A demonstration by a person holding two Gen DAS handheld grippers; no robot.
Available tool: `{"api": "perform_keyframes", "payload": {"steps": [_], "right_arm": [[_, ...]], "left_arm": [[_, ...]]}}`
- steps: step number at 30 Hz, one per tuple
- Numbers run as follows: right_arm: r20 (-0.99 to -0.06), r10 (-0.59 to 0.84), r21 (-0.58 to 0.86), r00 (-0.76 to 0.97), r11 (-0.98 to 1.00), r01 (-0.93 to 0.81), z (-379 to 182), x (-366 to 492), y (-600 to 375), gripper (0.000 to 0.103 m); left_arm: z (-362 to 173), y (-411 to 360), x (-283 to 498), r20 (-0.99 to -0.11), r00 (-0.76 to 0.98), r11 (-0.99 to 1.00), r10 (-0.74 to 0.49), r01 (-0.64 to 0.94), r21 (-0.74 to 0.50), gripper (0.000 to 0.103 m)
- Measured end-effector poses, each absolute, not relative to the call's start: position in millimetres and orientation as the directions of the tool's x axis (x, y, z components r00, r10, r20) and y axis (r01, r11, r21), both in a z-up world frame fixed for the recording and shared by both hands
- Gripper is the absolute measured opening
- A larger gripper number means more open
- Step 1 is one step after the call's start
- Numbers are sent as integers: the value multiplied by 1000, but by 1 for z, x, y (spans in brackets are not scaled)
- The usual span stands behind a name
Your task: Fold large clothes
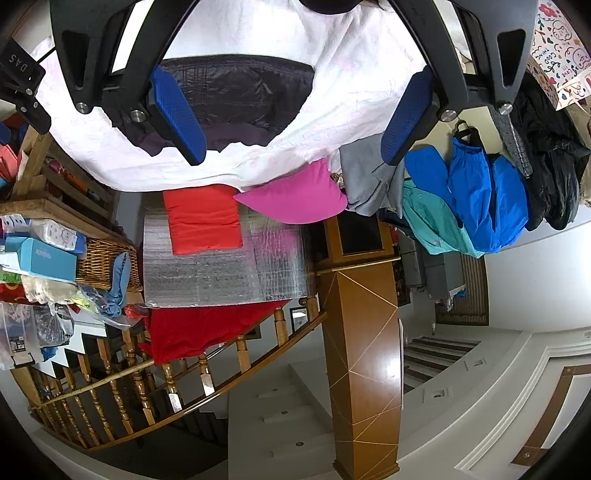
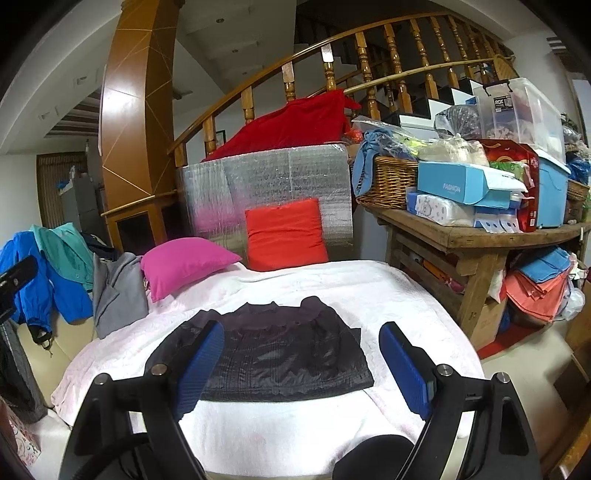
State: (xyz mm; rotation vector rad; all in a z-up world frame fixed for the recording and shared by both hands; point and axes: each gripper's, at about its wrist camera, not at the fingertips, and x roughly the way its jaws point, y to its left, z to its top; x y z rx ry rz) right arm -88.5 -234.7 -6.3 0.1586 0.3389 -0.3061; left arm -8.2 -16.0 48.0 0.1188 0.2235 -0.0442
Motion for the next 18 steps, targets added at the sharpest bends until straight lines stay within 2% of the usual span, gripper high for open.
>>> {"api": "perform_keyframes", "payload": {"steps": [18], "right_arm": [[-357, -269, 93, 895, 943, 321, -6, -92, -236, 88]], "left_arm": [[52, -13, -11, -228, 973, 993, -40, 64, 99, 96]]}}
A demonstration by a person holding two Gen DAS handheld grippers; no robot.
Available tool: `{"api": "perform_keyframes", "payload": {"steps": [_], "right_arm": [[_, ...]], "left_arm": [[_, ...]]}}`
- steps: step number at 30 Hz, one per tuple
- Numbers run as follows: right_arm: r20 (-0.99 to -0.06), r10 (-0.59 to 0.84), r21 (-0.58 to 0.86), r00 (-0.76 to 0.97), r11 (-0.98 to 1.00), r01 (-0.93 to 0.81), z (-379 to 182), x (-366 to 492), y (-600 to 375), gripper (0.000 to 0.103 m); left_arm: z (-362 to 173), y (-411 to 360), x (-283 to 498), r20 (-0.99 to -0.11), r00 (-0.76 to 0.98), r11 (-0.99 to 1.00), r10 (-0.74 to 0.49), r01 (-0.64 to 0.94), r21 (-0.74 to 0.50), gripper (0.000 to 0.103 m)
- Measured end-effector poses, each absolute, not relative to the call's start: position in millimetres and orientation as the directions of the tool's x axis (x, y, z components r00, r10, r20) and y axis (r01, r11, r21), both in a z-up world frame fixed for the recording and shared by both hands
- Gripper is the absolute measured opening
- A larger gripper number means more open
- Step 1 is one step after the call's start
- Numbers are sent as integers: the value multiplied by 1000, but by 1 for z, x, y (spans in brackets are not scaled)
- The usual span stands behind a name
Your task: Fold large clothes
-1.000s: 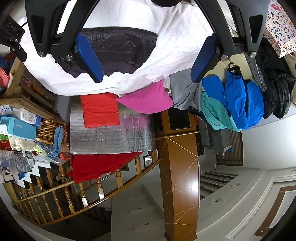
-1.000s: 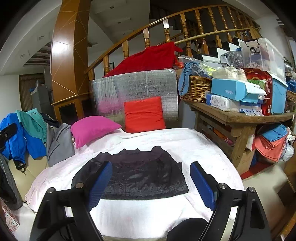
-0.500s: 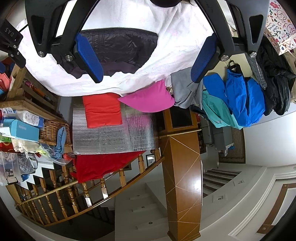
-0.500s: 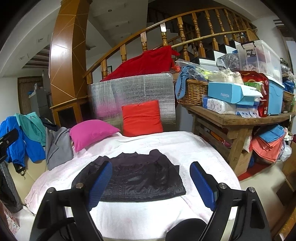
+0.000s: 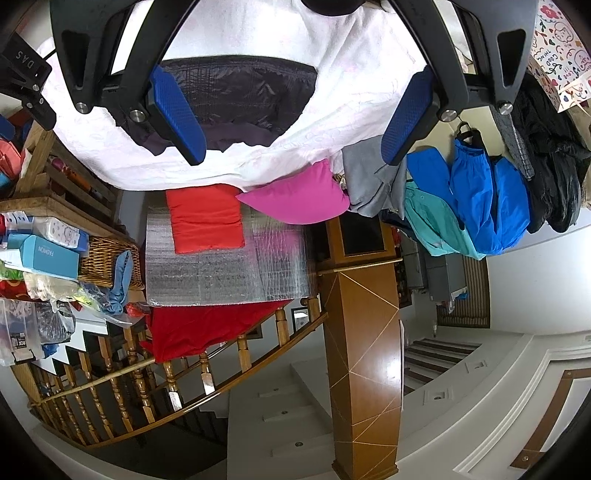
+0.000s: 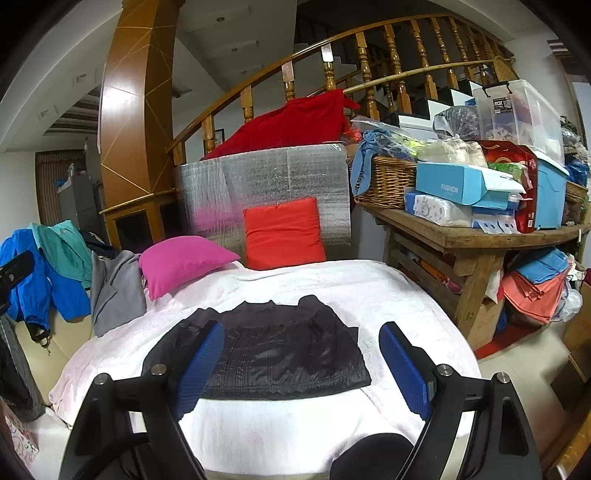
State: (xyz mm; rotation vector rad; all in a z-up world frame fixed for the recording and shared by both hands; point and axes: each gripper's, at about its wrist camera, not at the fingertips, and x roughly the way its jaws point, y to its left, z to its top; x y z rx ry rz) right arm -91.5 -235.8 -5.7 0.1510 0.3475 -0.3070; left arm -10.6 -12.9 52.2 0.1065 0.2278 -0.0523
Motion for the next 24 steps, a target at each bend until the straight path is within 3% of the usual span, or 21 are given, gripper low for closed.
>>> {"api": "perform_keyframes", "payload": {"steps": [24], "right_arm": [[-353, -263, 85, 898, 947, 311, -7, -90, -231, 88]], "left_arm": [[53, -11, -11, -220, 975, 993, -34, 58, 106, 96]]}}
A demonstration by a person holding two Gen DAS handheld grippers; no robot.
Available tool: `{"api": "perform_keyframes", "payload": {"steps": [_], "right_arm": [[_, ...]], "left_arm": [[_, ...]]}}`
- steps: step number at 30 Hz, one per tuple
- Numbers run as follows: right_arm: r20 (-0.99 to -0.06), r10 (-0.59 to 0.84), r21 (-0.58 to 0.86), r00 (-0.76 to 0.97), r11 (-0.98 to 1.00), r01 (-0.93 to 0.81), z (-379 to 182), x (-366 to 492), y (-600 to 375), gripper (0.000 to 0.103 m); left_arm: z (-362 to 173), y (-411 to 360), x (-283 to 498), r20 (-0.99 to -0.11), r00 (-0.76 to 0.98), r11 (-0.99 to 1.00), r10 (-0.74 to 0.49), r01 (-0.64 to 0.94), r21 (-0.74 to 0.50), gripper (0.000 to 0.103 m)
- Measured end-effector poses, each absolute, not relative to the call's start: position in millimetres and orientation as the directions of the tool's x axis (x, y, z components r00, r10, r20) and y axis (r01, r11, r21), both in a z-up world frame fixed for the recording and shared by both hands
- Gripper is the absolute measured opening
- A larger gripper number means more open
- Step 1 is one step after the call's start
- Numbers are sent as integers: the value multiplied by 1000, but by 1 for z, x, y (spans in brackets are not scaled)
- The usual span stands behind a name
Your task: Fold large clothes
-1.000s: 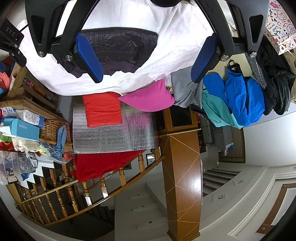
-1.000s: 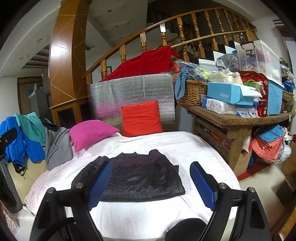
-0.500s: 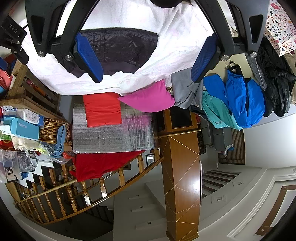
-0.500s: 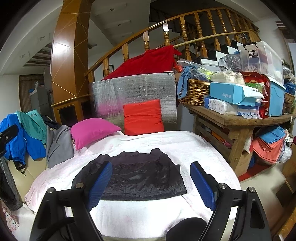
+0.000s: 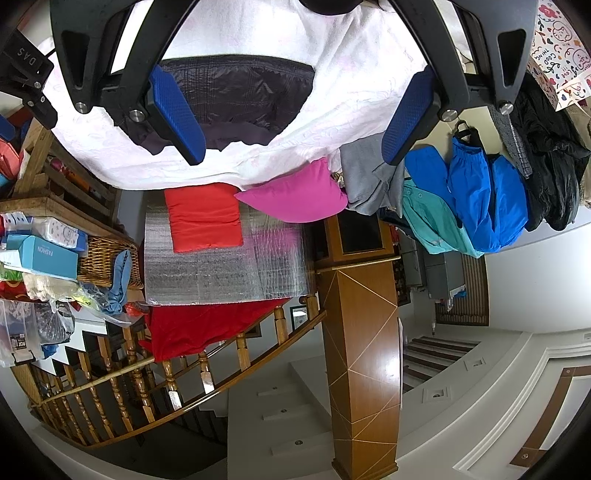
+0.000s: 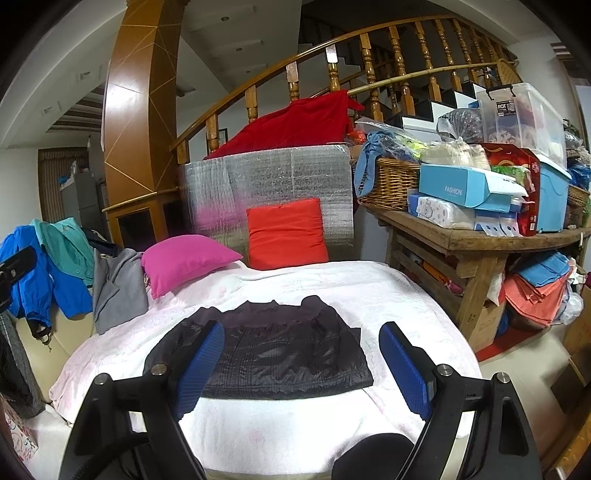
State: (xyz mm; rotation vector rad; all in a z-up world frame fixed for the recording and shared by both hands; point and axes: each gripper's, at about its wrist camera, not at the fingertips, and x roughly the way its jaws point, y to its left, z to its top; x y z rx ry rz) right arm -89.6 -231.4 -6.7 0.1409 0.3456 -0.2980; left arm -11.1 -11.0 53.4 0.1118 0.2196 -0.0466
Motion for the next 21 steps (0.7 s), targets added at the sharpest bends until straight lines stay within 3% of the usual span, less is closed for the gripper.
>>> {"api": "perform_keyframes", "payload": {"steps": [21], "right_arm": [[-340, -270, 69, 901, 948, 310, -2, -93, -226, 88]], "left_arm": [[52, -11, -11, -221, 975, 992, -37, 62, 107, 96]]}}
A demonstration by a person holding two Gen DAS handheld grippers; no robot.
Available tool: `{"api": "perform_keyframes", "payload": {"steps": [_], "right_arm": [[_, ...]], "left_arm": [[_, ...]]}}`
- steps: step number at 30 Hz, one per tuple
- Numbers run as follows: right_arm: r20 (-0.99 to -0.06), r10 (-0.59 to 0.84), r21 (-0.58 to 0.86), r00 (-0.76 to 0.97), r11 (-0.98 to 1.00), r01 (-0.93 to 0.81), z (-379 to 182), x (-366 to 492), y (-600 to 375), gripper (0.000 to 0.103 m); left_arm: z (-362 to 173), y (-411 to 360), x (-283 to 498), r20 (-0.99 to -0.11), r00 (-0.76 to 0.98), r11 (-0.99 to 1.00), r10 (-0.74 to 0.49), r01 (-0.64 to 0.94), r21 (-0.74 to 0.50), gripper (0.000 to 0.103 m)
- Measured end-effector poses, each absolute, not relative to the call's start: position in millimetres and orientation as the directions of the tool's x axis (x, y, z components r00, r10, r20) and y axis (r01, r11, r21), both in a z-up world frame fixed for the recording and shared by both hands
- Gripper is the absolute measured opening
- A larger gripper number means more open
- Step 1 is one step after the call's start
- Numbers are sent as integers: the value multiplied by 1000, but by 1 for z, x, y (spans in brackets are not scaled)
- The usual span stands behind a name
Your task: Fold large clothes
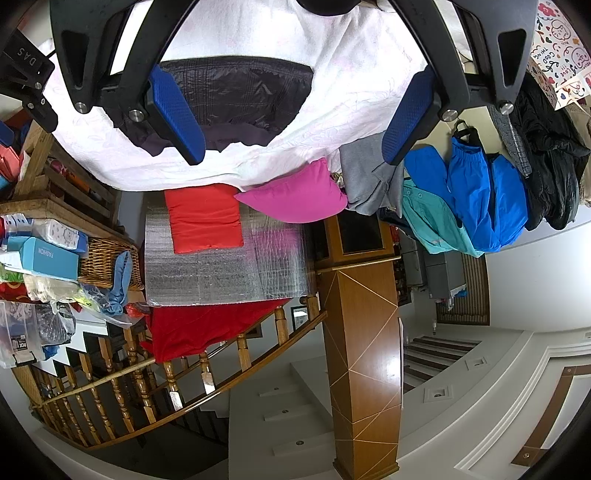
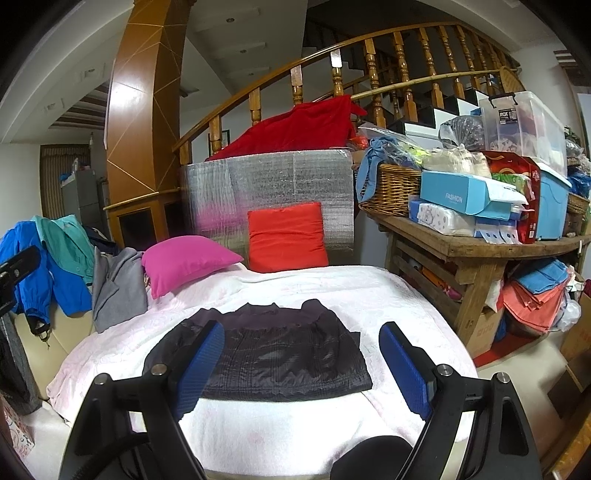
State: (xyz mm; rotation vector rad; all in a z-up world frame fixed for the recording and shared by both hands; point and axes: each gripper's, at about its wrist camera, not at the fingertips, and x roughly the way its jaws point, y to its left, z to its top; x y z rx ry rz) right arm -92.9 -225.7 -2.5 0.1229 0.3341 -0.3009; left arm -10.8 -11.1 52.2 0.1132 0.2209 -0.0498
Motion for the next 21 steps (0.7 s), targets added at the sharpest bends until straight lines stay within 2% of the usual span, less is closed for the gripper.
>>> {"api": "perform_keyframes", "payload": {"steps": [21], "right_arm": [[-342, -276, 47, 899, 950, 309, 0, -92, -223, 88]], "left_arm": [[50, -6, -13, -225, 974, 993, -34, 58, 99, 97]]}}
